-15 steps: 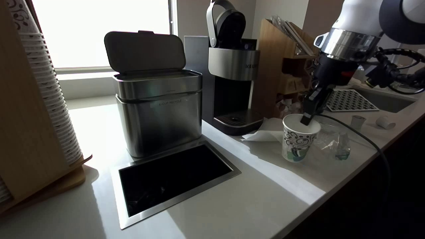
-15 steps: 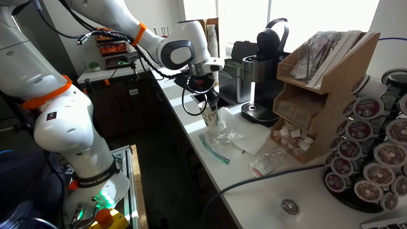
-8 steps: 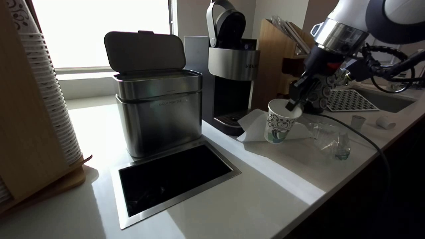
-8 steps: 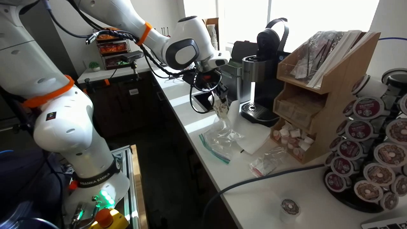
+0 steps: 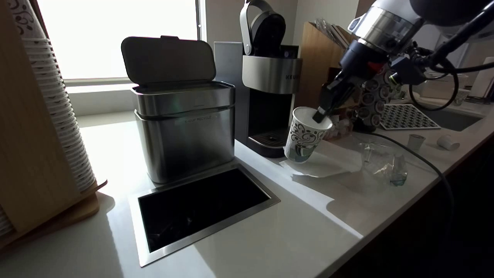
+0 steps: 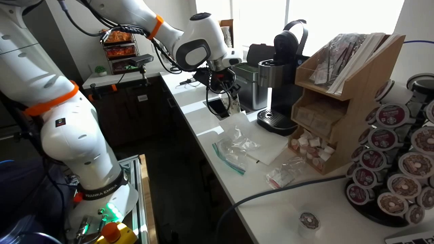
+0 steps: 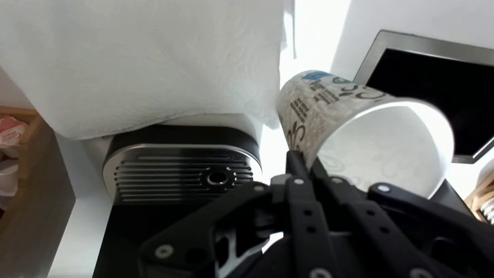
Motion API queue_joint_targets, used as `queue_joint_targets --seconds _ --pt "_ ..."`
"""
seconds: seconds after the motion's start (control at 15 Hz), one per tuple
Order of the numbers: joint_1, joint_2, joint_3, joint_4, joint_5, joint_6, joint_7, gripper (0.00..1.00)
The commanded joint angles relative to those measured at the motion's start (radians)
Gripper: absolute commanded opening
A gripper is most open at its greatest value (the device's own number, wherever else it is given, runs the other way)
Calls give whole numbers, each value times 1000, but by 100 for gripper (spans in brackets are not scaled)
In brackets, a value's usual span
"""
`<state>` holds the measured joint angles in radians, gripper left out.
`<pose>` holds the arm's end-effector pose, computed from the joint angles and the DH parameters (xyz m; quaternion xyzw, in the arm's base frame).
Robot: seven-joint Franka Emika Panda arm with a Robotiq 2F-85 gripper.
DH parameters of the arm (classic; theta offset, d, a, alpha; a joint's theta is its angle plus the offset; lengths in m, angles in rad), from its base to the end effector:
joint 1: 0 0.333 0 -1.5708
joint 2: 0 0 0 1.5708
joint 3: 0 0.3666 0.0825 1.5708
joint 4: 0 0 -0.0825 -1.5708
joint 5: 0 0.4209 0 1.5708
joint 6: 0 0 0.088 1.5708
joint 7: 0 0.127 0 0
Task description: Put the cup in the coffee maker
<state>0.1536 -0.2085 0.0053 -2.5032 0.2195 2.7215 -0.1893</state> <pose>0.5016 0.0741 0.4121 -0.9721 -0.0814 -0.2115 0.0611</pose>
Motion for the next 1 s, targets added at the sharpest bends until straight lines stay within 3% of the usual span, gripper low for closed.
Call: queue_joint_targets --seconds 0.0,0.47,0.93 --pt "-18 27 8 10 -29 75 14 1" --pt "-53 112 5 24 -43 268 36 1" --pt "9 118 -2 42 67 317 -44 1"
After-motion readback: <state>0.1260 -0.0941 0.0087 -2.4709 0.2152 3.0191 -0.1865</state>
